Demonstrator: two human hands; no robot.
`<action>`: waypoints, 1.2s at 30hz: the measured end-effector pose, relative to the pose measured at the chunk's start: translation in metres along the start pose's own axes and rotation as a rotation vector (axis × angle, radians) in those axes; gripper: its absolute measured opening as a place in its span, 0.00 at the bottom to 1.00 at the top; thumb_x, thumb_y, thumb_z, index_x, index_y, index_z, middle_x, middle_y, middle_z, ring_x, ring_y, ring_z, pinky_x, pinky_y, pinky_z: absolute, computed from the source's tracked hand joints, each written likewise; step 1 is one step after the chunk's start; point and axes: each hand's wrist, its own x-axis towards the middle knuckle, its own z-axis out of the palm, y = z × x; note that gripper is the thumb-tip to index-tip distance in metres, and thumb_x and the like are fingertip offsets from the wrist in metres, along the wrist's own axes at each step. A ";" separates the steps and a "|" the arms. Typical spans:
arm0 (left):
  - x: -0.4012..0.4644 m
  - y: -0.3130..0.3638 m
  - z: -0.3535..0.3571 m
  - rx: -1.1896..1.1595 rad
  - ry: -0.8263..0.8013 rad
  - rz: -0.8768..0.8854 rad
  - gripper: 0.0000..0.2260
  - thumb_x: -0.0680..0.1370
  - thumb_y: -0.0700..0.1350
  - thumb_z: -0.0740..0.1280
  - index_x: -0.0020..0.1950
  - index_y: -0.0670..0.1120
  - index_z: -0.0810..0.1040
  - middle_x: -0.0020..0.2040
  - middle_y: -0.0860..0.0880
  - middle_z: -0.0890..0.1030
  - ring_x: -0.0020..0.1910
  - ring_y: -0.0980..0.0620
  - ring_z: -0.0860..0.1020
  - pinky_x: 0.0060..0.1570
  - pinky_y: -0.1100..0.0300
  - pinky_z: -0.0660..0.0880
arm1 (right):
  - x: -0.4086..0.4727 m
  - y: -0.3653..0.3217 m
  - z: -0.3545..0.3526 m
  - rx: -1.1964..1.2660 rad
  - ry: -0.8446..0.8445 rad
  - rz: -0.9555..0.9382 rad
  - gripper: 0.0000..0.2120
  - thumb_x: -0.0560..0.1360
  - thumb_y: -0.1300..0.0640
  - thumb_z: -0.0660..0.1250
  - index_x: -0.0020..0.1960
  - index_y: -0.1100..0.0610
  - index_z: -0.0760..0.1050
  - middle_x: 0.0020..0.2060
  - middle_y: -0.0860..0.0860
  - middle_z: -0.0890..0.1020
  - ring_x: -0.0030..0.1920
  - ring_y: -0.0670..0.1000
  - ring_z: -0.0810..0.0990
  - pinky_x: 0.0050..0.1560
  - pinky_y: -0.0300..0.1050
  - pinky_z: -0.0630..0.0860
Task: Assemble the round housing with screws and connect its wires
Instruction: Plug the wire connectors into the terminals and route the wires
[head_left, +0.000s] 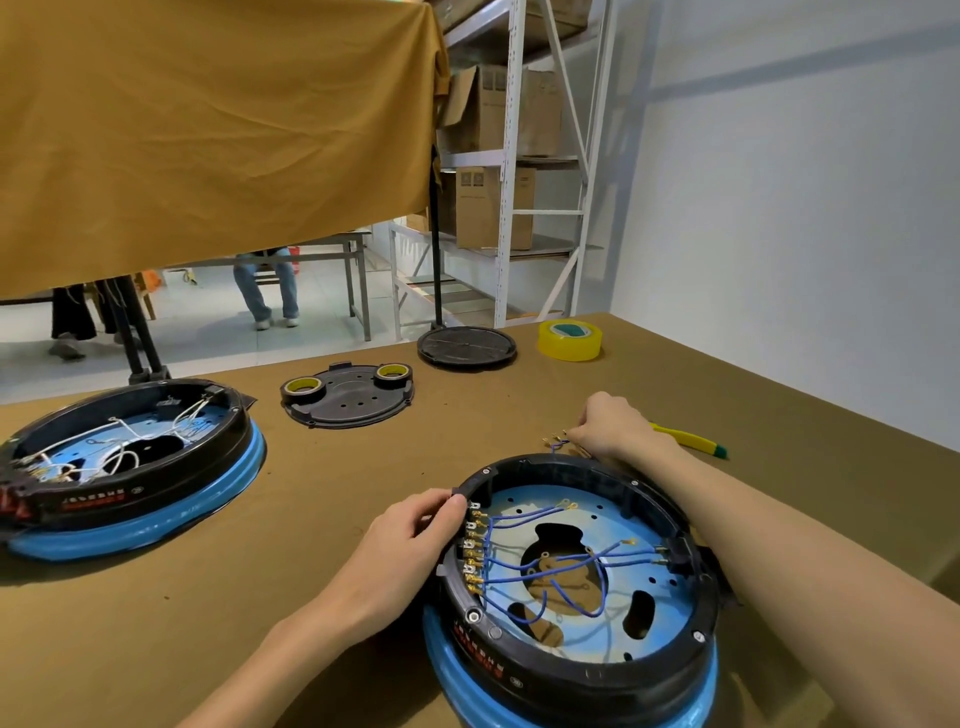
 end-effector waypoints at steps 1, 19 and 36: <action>0.000 0.000 -0.001 0.002 0.000 0.002 0.21 0.78 0.68 0.57 0.56 0.57 0.82 0.52 0.57 0.85 0.53 0.59 0.83 0.56 0.54 0.77 | 0.002 -0.001 0.002 -0.021 -0.021 0.007 0.09 0.77 0.54 0.70 0.52 0.59 0.81 0.51 0.56 0.84 0.50 0.57 0.83 0.55 0.55 0.82; 0.006 0.007 -0.012 0.079 0.115 0.020 0.23 0.79 0.63 0.63 0.72 0.56 0.74 0.63 0.62 0.79 0.62 0.65 0.77 0.66 0.56 0.76 | -0.063 -0.051 -0.053 0.765 0.164 -0.363 0.04 0.80 0.61 0.70 0.50 0.61 0.82 0.36 0.52 0.84 0.33 0.47 0.80 0.35 0.39 0.76; -0.002 0.043 -0.022 -0.061 0.279 0.239 0.05 0.80 0.45 0.71 0.49 0.53 0.87 0.42 0.53 0.88 0.45 0.56 0.85 0.52 0.62 0.78 | -0.132 -0.074 -0.034 1.155 -0.280 -0.360 0.02 0.81 0.65 0.67 0.52 0.64 0.76 0.37 0.58 0.80 0.28 0.49 0.71 0.26 0.36 0.65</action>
